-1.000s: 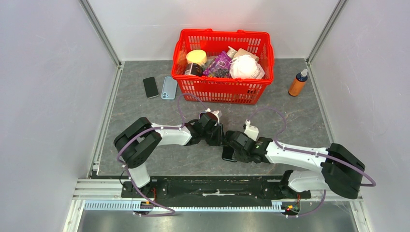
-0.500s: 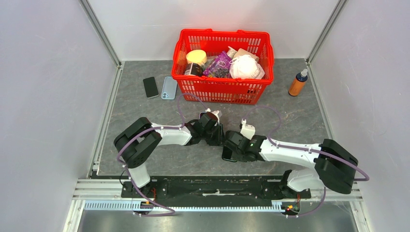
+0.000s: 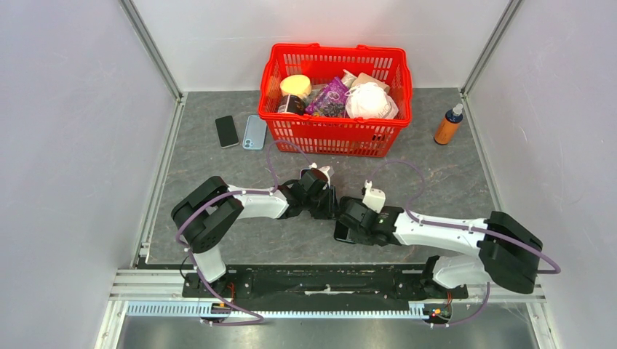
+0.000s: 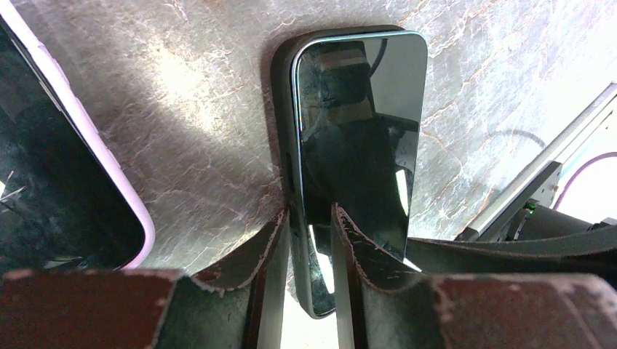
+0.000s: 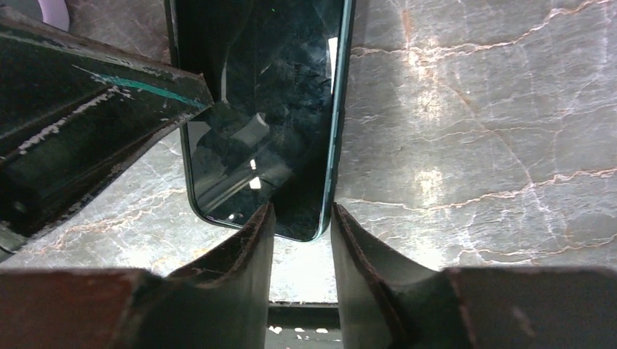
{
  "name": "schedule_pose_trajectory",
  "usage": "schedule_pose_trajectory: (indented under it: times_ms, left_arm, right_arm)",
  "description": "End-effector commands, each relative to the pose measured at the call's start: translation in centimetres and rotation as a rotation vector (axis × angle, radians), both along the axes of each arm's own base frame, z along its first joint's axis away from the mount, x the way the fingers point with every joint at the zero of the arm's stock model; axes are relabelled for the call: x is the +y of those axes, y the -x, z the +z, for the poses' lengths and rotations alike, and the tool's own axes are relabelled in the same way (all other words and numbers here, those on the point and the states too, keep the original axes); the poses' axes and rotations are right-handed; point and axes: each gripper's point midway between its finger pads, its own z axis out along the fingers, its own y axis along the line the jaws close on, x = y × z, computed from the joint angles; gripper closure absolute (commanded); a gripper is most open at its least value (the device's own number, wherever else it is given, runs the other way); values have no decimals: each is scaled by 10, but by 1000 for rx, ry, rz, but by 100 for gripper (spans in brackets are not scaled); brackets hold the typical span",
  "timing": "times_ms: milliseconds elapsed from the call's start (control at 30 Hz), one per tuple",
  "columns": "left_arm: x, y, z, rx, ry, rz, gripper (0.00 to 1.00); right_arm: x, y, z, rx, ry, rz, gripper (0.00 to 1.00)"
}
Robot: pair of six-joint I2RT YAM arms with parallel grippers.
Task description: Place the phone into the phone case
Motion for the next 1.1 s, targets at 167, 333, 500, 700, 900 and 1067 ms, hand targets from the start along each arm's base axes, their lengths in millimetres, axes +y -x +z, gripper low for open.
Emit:
schedule_pose_trajectory:
  times_ms: [167,333,500,700,900,1067]
  left_arm:
    - [2,0,-9,-8,-38,4,67]
    - [2,0,-9,-8,-38,4,67]
    - [3,0,-10,-7,-38,9,67]
    - [3,1,-9,-9,-36,9,67]
    - [4,1,-10,-9,-39,9,67]
    - [4,1,-11,-7,-38,10,68]
  right_arm:
    - [-21,-5,33,17,-125,-11,45]
    - [-14,5,29,74,-163,9,45]
    - [-1,12,8,115,-171,21,50]
    - [-3,9,-4,104,-136,-19,65]
    - [-18,7,-7,60,-134,-90,78]
    - [-35,9,-17,62,-61,-128,85]
